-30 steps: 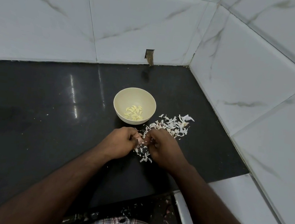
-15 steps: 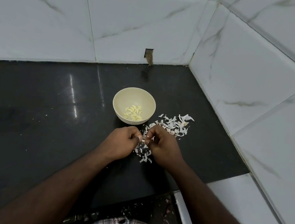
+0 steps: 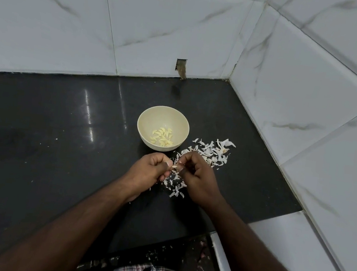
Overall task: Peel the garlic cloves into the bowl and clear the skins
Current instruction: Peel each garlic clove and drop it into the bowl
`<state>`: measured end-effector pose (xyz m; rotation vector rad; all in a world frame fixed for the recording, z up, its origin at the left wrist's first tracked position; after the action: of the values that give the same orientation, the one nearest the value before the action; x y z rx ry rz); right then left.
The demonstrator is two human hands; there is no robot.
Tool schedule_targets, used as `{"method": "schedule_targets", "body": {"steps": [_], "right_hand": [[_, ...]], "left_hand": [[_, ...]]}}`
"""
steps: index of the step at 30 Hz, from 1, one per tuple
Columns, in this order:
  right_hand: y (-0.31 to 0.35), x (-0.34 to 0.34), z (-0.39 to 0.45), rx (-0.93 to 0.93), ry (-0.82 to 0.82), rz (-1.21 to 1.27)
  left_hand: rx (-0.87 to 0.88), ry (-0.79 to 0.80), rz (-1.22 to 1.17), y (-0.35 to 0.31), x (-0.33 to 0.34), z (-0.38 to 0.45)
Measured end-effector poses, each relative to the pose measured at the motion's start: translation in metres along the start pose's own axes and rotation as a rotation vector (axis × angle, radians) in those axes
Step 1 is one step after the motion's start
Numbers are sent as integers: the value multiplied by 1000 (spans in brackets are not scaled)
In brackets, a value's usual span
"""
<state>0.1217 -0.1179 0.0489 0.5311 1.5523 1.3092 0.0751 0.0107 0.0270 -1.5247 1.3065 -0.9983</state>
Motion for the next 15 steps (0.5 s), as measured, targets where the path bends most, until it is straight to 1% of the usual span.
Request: {"method": "schedule_targets", "body": {"steps": [2,8,15], "right_hand": [[-2,1,0,45,-6,107],[-6,2,1,150,28,308],[-6,0,2,186,13,359]], "left_hand": [[19,1,-2,-1,1,0],[76,13,59,-4,0,2],[110,29,98,-6,0,3]]}}
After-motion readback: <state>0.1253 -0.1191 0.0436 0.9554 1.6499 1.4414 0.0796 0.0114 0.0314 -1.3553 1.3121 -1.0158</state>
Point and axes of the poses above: each hand's wrist, its own z-axis towards the middle knuckle, its own x-axis out of the palm, y = z × x, the point moved 8 cm from there along z, towards the middle knuckle, and after that the axes turned 4 degrees about -z, right-handed, at the moved point
